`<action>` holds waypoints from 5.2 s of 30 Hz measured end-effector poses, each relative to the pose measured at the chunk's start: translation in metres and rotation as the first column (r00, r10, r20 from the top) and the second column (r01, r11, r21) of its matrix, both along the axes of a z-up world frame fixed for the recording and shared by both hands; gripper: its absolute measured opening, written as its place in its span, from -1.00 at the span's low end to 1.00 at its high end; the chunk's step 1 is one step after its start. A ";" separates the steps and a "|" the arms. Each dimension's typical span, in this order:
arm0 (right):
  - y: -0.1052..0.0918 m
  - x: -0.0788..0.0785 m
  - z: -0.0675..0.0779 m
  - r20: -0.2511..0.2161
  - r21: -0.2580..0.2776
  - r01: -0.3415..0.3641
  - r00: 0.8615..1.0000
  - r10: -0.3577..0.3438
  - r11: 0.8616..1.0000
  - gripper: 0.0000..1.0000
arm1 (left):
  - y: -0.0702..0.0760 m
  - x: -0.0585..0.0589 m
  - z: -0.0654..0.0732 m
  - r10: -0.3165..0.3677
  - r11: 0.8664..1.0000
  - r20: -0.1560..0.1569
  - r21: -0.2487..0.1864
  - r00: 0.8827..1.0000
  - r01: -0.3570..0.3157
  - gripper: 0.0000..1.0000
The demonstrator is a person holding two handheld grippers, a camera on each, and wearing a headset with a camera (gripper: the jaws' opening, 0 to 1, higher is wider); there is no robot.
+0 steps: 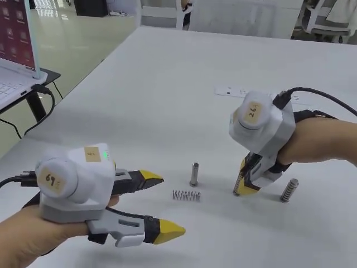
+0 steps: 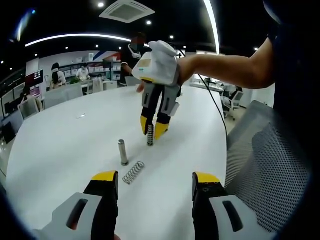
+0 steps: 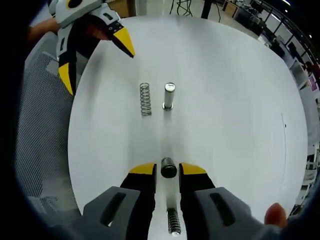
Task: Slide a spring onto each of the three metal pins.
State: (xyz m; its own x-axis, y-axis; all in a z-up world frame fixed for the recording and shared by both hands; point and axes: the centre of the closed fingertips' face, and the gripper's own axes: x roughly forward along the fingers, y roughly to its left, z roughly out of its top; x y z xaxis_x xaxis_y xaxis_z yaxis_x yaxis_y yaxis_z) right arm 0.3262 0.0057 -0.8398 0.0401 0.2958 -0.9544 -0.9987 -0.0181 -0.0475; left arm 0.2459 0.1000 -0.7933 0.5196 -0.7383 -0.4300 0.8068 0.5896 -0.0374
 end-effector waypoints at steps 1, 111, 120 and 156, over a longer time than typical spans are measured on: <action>0.001 0.000 0.001 0.001 0.005 0.000 1.000 0.000 1.000 -0.65 | 0.000 0.000 0.000 0.000 1.000 0.000 0.000 1.000 0.000 0.09; 0.075 -0.044 -0.015 0.000 0.071 -0.127 0.992 0.127 0.989 -0.84 | 0.012 -0.004 -0.003 0.015 1.000 0.000 0.013 1.000 -0.015 0.03; 0.067 -0.047 0.000 0.002 0.064 -0.131 0.991 0.131 0.989 -0.84 | 0.008 -0.002 0.000 -0.001 1.000 0.007 0.017 1.000 0.001 0.01; 0.042 -0.079 0.062 0.022 0.088 -0.157 0.988 0.156 0.984 -0.84 | -0.023 -0.002 0.031 -0.121 0.992 0.077 0.027 0.990 0.119 -0.30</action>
State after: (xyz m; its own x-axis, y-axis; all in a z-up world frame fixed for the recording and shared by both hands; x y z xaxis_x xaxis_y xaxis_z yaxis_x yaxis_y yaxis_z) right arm 0.2473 0.0476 -0.7774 0.0002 0.3830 -0.9237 -0.9830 -0.1693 -0.0704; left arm 0.2436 0.0766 -0.7625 0.4603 -0.7881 -0.4087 0.8718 0.4881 0.0409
